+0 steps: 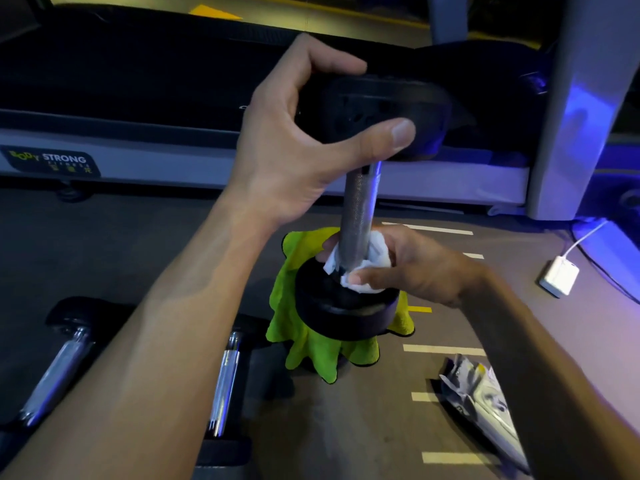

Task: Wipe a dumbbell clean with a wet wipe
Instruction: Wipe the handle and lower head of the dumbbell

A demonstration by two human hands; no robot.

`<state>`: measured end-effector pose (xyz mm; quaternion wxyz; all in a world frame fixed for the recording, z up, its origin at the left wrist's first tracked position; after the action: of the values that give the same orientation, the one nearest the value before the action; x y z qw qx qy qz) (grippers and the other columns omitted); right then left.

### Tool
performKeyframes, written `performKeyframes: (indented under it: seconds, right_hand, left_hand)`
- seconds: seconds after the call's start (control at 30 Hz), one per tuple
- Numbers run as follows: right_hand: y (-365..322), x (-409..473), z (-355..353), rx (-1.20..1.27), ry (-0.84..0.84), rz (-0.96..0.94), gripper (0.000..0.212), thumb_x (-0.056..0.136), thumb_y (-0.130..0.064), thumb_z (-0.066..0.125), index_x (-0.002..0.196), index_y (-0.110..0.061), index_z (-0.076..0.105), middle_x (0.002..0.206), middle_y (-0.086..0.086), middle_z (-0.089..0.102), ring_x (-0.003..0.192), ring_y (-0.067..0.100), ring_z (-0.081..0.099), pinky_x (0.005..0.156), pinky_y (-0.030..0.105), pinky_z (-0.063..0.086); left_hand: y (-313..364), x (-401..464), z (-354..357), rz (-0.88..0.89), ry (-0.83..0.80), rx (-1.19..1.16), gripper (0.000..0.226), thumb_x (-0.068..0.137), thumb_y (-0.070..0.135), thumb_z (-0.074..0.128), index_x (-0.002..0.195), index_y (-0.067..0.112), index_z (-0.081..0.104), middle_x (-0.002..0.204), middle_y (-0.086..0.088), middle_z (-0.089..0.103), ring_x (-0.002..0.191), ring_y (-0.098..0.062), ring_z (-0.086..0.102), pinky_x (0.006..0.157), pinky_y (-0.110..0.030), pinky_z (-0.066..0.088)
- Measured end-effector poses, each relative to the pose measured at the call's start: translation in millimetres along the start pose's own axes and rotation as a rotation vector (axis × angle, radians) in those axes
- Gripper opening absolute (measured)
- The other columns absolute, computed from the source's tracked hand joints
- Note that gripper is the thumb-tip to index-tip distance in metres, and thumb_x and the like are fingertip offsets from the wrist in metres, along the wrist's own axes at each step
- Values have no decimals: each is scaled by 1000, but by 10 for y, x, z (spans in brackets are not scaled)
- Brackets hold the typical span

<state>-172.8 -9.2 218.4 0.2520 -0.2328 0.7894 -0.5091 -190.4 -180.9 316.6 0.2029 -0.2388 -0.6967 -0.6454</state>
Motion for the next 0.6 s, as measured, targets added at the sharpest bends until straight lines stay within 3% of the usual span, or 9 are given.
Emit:
performKeyframes:
  seconds: [0.1, 0.17, 0.33, 0.4, 0.5, 0.6]
  right_hand:
    - [107, 19, -79, 114, -69, 20, 46, 87, -5, 70, 131, 4, 60, 130, 27, 65, 122, 42, 62, 107, 47, 49]
    - [179, 37, -95, 159, -47, 11, 49, 85, -9, 70, 131, 6, 60, 130, 28, 65, 121, 46, 62, 107, 48, 50]
    - [259, -90, -14, 41, 244, -81, 22, 100, -18, 63, 114, -5, 74, 111, 10, 77, 99, 21, 71, 91, 39, 56]
    - [252, -149, 76, -65, 373, -115, 28, 106, -25, 50, 111, -14, 76, 107, 3, 77, 95, 16, 70, 87, 39, 55]
    - [165, -232, 228, -163, 411, -52, 37, 110, -41, 40, 115, -18, 69, 103, -1, 73, 98, 17, 68, 88, 42, 55]
    - [-36, -355, 352, -432, 520, 26, 37, 104, -47, 36, 108, -23, 64, 85, -27, 67, 83, -4, 63, 71, 18, 44]
  left_hand:
    - [4, 17, 29, 1, -6, -2, 60, 77, 30, 93, 118, 2, 61, 115, -11, 70, 106, -26, 71, 90, -46, 61]
    - [1, 19, 45, 1, -13, -5, 60, 76, 32, 93, 118, 2, 61, 115, -10, 70, 107, -26, 71, 90, -47, 60]
    - [-7, 12, 5, 11, -14, -21, 59, 78, 31, 91, 119, 3, 59, 113, -3, 68, 108, -25, 70, 89, -42, 62]
    - [-18, 19, -1, 9, -7, -28, 57, 78, 31, 91, 118, 5, 59, 112, -4, 68, 108, -28, 70, 88, -48, 62]
    - [-32, 33, 2, 2, 11, -34, 56, 77, 32, 91, 116, 7, 60, 111, -5, 69, 107, -31, 70, 86, -53, 61]
    - [-41, 49, 2, -4, 43, -28, 57, 75, 36, 91, 113, 7, 61, 110, -10, 70, 106, -34, 68, 87, -50, 60]
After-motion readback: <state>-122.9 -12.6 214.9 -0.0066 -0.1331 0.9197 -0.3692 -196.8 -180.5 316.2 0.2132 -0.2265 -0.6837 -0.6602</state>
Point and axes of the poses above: each hand's wrist, its own x-axis towards the middle knuckle, its own z-axis out of the palm, y = z × x, the point moved 5 cm from there along x, towards the middle knuckle
